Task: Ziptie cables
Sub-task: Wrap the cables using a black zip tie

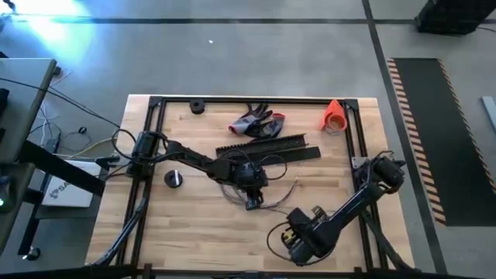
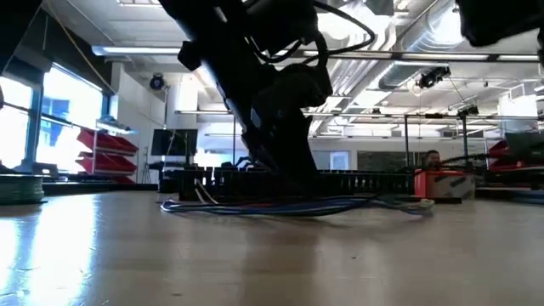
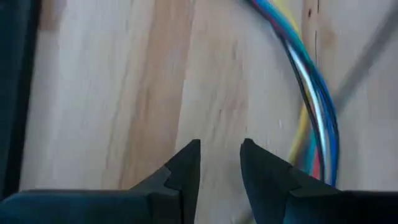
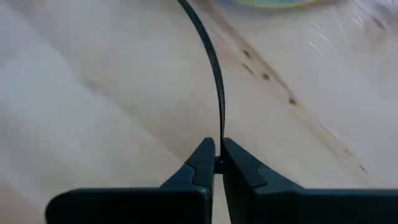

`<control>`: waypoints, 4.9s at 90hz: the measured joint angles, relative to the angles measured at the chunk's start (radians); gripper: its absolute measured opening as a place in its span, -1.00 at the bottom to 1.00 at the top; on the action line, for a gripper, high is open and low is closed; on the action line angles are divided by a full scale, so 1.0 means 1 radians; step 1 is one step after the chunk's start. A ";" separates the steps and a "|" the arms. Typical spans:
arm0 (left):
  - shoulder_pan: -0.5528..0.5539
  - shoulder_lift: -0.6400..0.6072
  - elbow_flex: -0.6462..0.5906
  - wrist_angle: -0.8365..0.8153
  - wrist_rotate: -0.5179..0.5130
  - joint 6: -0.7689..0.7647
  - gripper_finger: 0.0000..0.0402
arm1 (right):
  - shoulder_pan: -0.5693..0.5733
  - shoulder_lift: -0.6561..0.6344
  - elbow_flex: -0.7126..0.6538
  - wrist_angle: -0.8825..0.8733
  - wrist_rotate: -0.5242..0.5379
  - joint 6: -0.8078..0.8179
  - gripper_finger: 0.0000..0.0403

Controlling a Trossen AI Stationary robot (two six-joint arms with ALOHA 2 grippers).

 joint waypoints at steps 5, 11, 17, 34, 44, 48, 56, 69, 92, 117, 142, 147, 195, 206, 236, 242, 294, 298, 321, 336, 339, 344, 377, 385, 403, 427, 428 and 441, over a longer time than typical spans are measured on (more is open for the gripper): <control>0.001 0.005 0.000 0.010 -0.031 0.007 -0.53 | 0.000 0.000 0.005 -0.009 0.001 -0.023 -1.00; 0.001 0.008 0.000 0.025 -0.063 0.032 -0.53 | 0.000 0.000 0.006 -0.003 0.003 -0.041 -1.00; 0.003 0.016 0.000 0.043 -0.078 0.044 -0.53 | 0.000 0.000 0.006 -0.007 0.002 -0.050 -1.00; 0.013 0.031 0.000 0.113 -0.114 0.066 -0.53 | 0.005 0.000 0.007 -0.004 0.008 -0.060 -1.00; 0.026 0.031 0.000 0.146 -0.158 0.101 -0.53 | 0.006 0.001 0.007 -0.004 0.023 -0.062 -1.00; 0.029 0.024 0.000 0.143 -0.164 0.105 -0.53 | 0.005 0.001 0.007 -0.004 0.022 -0.073 -1.00; 0.035 0.001 0.000 0.122 -0.167 0.115 -0.53 | 0.005 0.001 0.007 -0.006 0.022 -0.075 -1.00; 0.021 -0.057 0.000 0.054 -0.175 0.131 -0.53 | 0.006 0.001 0.008 -0.005 0.026 -0.059 -1.00; -0.049 -0.108 0.001 -0.049 -0.064 0.268 -0.53 | 0.005 0.036 0.008 0.092 -0.139 0.037 -1.00; -0.129 -0.109 0.000 -0.208 -0.197 0.293 -0.53 | 0.034 0.063 0.008 0.133 -0.246 0.359 -1.00; -0.113 -0.109 -0.001 -0.243 -0.065 0.325 -0.53 | 0.036 0.063 0.008 0.130 -0.193 0.414 -1.00; -0.105 -0.109 -0.001 -0.249 -0.046 0.358 -0.53 | 0.034 0.063 0.008 0.130 -0.189 0.403 -1.00; -0.019 -0.100 -0.001 -0.389 0.060 0.770 -0.70 | 0.030 0.063 0.008 0.131 -0.137 0.389 -1.00; -0.016 -0.077 -0.001 -0.362 0.062 0.803 -0.74 | 0.030 0.063 0.008 0.130 -0.135 0.389 -1.00; -0.030 -0.038 0.005 -0.348 -0.083 0.867 -0.68 | 0.030 0.063 0.008 0.130 -0.105 0.389 -1.00; -0.025 -0.036 0.006 -0.339 -0.109 0.863 -0.68 | 0.030 0.063 0.008 0.126 -0.105 0.386 -1.00; 0.019 0.090 0.000 0.136 -0.217 0.790 -0.68 | 0.030 0.063 0.008 0.004 -0.144 0.362 -1.00; 0.025 0.092 -0.003 0.162 -0.242 0.784 -0.68 | 0.030 0.063 0.008 0.000 -0.159 0.373 -1.00; 0.086 0.088 0.005 0.304 -0.432 0.752 -0.68 | 0.024 0.063 0.008 -0.120 -0.162 0.524 -1.00; 0.134 0.083 0.006 0.354 -0.461 0.602 -0.68 | 0.001 0.065 0.008 -0.265 -0.131 0.590 -1.00; 0.141 0.079 0.006 0.354 -0.444 0.557 -0.68 | -0.005 0.066 0.008 -0.286 -0.131 0.590 -1.00; 0.150 0.070 0.006 0.345 -0.415 0.501 -0.68 | -0.018 0.070 0.008 -0.315 -0.132 0.587 -1.00; 0.211 0.065 -0.005 0.546 -0.197 0.296 -0.68 | -0.089 0.150 0.008 -0.263 -0.159 0.413 -1.00; 0.224 0.066 -0.005 0.575 -0.151 0.309 -0.68 | -0.096 0.159 0.008 -0.260 -0.163 0.396 -1.00; 0.230 0.067 -0.005 0.604 -0.147 0.310 -0.68 | -0.096 0.160 0.008 -0.234 -0.162 0.431 -1.00; 0.214 0.067 -0.005 0.643 -0.137 0.363 -0.68 | -0.092 0.159 -0.005 -0.230 -0.138 0.616 -1.00; 0.213 0.067 -0.005 0.642 -0.137 0.366 -0.68 | -0.092 0.159 -0.005 -0.231 -0.136 0.617 -1.00; 0.207 0.067 -0.005 0.599 -0.148 0.354 -0.68 | -0.093 0.161 -0.007 -0.242 -0.110 0.618 -1.00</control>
